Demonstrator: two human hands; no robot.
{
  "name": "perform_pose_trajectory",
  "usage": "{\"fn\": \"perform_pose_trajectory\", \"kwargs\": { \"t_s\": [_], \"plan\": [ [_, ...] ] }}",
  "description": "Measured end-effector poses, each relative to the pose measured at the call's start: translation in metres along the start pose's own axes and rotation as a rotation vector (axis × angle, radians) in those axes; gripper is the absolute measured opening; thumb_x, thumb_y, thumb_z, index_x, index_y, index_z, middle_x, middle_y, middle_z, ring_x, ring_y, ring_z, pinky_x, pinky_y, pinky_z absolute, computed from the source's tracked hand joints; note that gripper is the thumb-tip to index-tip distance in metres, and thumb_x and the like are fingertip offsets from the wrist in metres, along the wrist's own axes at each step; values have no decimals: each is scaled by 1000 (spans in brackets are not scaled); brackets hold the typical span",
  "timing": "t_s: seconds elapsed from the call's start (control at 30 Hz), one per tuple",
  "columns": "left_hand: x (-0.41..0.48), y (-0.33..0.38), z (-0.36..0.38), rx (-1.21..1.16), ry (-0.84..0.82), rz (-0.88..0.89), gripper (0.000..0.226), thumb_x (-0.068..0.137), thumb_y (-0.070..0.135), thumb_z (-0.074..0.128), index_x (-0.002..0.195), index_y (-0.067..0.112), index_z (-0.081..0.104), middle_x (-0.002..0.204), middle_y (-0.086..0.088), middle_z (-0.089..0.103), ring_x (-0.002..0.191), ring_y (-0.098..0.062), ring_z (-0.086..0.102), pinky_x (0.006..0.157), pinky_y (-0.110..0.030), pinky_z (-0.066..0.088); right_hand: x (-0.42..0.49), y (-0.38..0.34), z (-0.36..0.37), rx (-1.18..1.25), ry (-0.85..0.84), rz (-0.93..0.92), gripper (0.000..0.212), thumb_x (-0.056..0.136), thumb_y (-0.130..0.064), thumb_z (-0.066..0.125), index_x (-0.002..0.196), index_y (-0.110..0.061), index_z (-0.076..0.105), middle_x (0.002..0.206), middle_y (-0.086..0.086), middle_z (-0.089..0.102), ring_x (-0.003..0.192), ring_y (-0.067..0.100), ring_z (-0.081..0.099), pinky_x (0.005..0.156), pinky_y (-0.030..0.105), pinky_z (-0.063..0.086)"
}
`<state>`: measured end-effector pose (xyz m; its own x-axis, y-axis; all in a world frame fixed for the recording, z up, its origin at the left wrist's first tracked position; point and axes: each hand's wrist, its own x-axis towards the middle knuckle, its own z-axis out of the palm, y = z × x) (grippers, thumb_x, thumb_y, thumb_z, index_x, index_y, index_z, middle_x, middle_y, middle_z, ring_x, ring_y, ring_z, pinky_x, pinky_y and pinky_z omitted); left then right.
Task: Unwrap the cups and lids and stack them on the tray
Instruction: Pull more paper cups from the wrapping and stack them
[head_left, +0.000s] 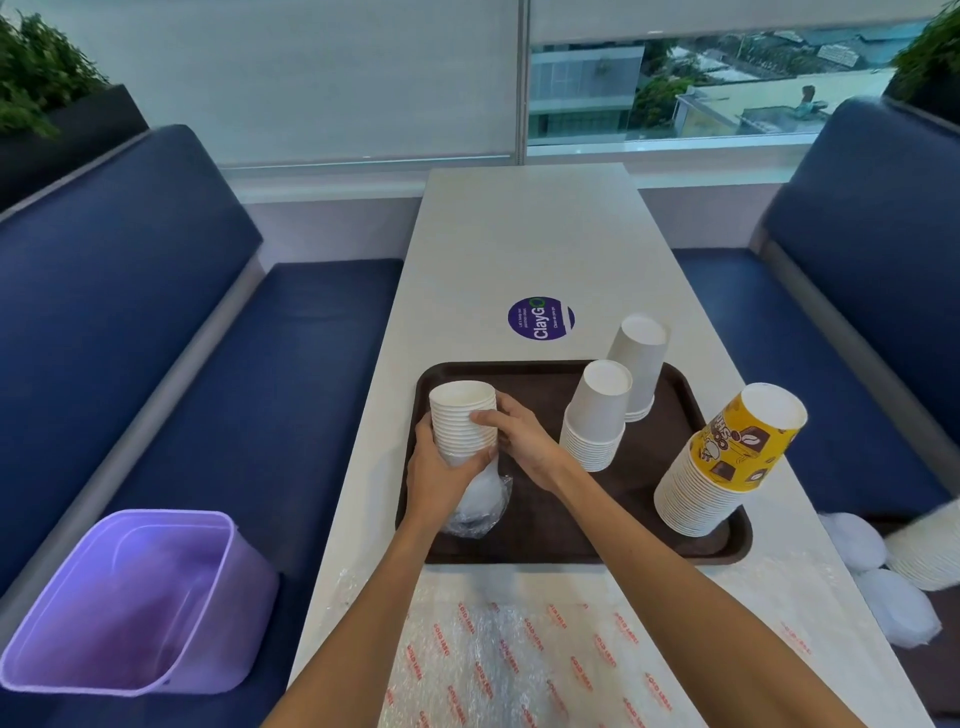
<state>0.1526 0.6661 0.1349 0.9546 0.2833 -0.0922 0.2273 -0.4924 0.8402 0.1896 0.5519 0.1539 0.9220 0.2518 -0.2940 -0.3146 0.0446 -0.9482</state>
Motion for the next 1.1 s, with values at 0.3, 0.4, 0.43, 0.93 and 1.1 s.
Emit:
{"fn": "perform_pose_trajectory", "kwargs": {
  "t_s": [0.3, 0.4, 0.43, 0.93, 1.1],
  "plan": [
    [2, 2, 8, -82, 53, -43, 93, 66, 50, 75, 141, 17, 31, 137, -3, 45, 125, -22, 46, 103, -35, 39, 4, 1, 8, -51, 63, 12, 57, 90, -23, 62, 139, -12, 35, 138, 8, 47, 124, 23, 48, 105, 41, 43],
    [0, 2, 6, -139, 28, -31, 91, 65, 45, 80, 139, 16, 35, 123, 4, 49, 115, -12, 48, 97, -30, 41, 3, -5, 8, -91, 68, -1, 63, 86, -25, 68, 139, -12, 34, 134, 5, 48, 120, 19, 49, 101, 34, 45],
    [-1, -1, 4, -144, -23, -8, 88, 68, 34, 83, 139, 14, 35, 120, 6, 49, 110, -9, 49, 93, -25, 42, 3, -8, 8, -110, 65, -8, 65, 85, -24, 70, 138, -12, 35, 132, 4, 49, 117, 17, 50, 97, 30, 45],
    [-8, 2, 2, -69, 54, 5, 91, 67, 43, 82, 139, 18, 33, 134, -5, 50, 121, -24, 51, 100, -35, 42, -4, -71, -3, -455, 126, -275, 80, 73, -24, 82, 138, -18, 36, 135, 2, 46, 116, 15, 47, 93, 23, 42],
    [-13, 1, -6, -61, 32, -10, 93, 71, 40, 80, 142, 20, 25, 144, -5, 41, 129, -27, 44, 106, -37, 38, -24, -91, -24, -765, 108, -322, 68, 73, -29, 79, 132, -22, 46, 128, 0, 52, 108, 14, 49, 86, 24, 39]
  ]
}}
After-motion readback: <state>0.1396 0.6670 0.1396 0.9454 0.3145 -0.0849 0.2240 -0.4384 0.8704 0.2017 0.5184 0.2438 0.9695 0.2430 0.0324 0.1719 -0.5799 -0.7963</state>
